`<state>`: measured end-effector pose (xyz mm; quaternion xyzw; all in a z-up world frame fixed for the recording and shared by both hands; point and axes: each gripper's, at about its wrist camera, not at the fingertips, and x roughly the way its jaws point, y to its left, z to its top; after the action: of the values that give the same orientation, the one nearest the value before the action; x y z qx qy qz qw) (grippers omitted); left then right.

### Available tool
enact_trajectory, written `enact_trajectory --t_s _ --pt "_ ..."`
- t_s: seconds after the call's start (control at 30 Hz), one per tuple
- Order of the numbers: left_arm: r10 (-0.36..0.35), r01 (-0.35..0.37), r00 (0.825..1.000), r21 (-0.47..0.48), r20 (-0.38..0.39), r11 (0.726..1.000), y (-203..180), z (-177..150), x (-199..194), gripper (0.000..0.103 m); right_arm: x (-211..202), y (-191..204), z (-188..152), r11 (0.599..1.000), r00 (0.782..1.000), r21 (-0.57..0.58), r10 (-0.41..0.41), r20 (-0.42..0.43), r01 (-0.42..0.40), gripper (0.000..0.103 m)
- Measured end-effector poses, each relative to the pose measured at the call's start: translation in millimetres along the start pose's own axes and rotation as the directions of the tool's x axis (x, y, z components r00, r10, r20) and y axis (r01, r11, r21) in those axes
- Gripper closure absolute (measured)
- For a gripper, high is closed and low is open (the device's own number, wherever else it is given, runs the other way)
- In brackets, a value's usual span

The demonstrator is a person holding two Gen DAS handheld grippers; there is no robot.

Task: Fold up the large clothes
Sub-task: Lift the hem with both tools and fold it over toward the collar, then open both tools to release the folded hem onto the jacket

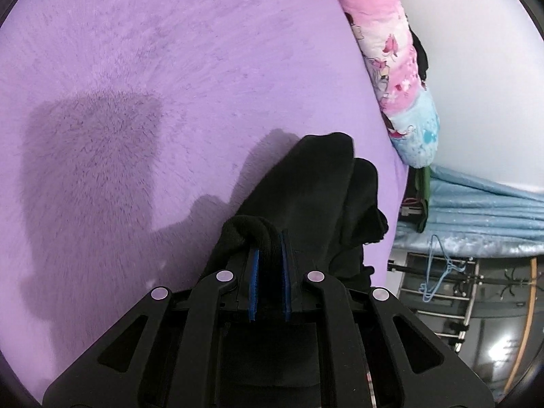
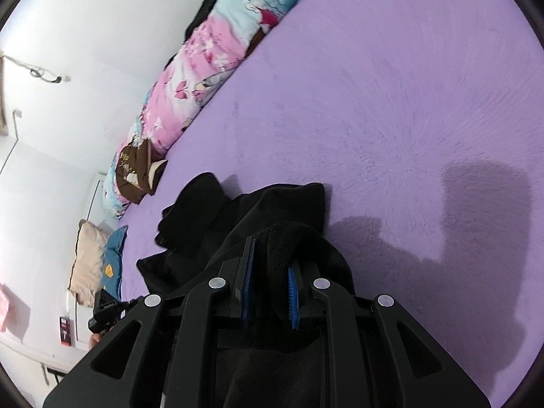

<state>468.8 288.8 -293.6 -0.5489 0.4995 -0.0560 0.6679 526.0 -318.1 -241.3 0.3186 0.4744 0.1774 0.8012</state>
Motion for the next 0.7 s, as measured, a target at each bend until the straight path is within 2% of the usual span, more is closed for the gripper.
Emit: enact_trajectory --t_s 0.1,0.27,0.33,0.4,0.43,0.47,0.5,0.53,0.57,0.6,0.63,0.7 --pt "-0.028 0.027 0.999 -0.028 -0.021 0.999 8.6 3.8 2.8 0.089 8.1 -6.3 3.4 0.999 1.0 0.041 0.001 -0.009 0.0 0.087" --pt "-0.024 0.025 0.999 0.021 -0.025 0.999 -2.9 6.7 -3.3 0.089 16.3 -12.4 9.9 0.991 1.0 0.129 0.023 -0.014 -0.021 0.086" --pt "-0.025 0.025 0.999 0.029 -0.027 0.999 -8.8 8.6 -5.0 0.089 18.7 -19.1 12.6 0.978 0.998 0.2 0.06 -0.012 -0.056 0.086" --pt "-0.024 0.025 0.999 0.025 -0.03 0.999 -11.7 11.2 -5.4 0.088 20.5 -22.8 13.5 0.968 0.998 0.244 0.066 -0.023 -0.058 0.086" --pt "-0.032 0.033 0.999 0.015 -0.034 0.999 -12.5 11.4 -6.7 0.086 19.7 -23.6 12.1 0.961 0.997 0.27 0.077 -0.025 -0.067 0.082" --pt "-0.045 0.046 0.998 0.015 -0.035 0.999 -13.7 10.0 -9.1 0.08 18.1 -22.9 10.6 0.956 0.996 0.283 0.089 -0.027 -0.078 0.078" --pt "-0.055 0.055 0.998 0.019 -0.034 0.998 -15.1 8.9 -11.1 0.075 13.8 -18.8 9.0 0.957 0.994 0.275 0.103 -0.023 -0.093 0.069" --pt "-0.064 0.065 0.997 0.026 -0.034 0.998 -16.2 6.8 -15.2 0.057 7.3 -11.3 7.3 0.965 0.995 0.244 0.101 -0.018 -0.094 0.062" --pt "-0.054 0.055 0.998 0.036 -0.022 0.998 -18.4 4.5 -21.5 0.026 1.6 -6.1 5.9 0.971 0.995 0.223 0.095 -0.018 -0.089 0.06" --pt "-0.042 0.042 0.999 0.044 -0.006 0.998 -20.4 3.0 -28.2 0.017 -4.8 -0.3 4.1 0.974 0.995 0.208 0.093 -0.023 -0.086 0.051" --pt "-0.041 0.041 0.999 0.056 0.007 0.998 -22.7 1.6 -36.9 0.014 -13.5 7.1 1.0 0.976 0.995 0.196 0.098 -0.029 -0.091 0.037" --pt "-0.055 0.053 0.998 0.079 0.023 0.995 -26.6 -1.5 -52.8 0.014 -28.3 18.7 -3.9 0.982 0.995 0.168 0.094 -0.035 -0.086 0.029"
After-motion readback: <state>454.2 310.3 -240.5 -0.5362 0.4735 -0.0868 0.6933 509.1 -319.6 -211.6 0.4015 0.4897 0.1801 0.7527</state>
